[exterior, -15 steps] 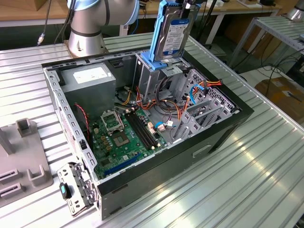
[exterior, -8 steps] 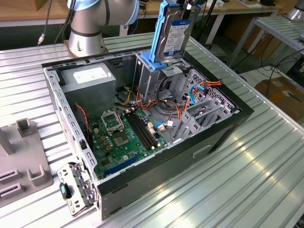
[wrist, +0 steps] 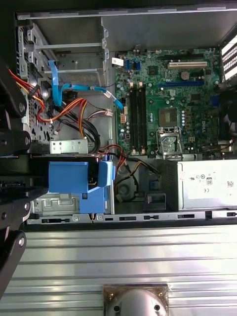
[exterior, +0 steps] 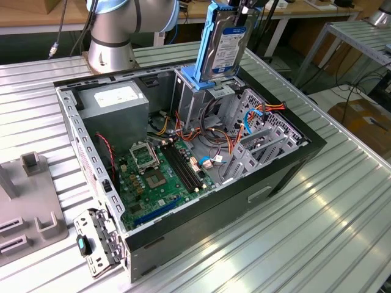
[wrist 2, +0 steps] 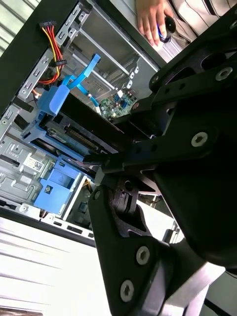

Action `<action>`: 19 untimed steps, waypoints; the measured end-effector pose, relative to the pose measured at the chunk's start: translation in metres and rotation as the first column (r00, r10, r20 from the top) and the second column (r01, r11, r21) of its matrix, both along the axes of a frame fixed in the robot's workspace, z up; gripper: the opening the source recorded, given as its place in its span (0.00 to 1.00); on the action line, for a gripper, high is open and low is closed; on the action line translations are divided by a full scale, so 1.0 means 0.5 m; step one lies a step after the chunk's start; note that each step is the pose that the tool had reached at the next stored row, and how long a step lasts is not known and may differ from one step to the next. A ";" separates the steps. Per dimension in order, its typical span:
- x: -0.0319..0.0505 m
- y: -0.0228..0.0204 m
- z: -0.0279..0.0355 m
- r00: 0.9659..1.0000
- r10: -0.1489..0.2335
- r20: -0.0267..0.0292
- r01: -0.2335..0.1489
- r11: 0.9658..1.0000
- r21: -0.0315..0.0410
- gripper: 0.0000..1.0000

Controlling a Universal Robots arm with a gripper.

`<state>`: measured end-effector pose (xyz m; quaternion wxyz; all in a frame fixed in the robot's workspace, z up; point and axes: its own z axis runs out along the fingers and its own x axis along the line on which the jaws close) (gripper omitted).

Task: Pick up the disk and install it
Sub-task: 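Pick up the disk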

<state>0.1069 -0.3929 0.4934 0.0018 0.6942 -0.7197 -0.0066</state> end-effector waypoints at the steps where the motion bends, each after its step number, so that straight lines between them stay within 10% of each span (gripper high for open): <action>1: 0.000 -0.0002 0.000 1.000 0.000 0.000 0.000 1.000 0.000 0.35; 19: 0.001 -0.0052 0.030 1.000 0.000 0.000 0.000 1.000 -0.001 0.35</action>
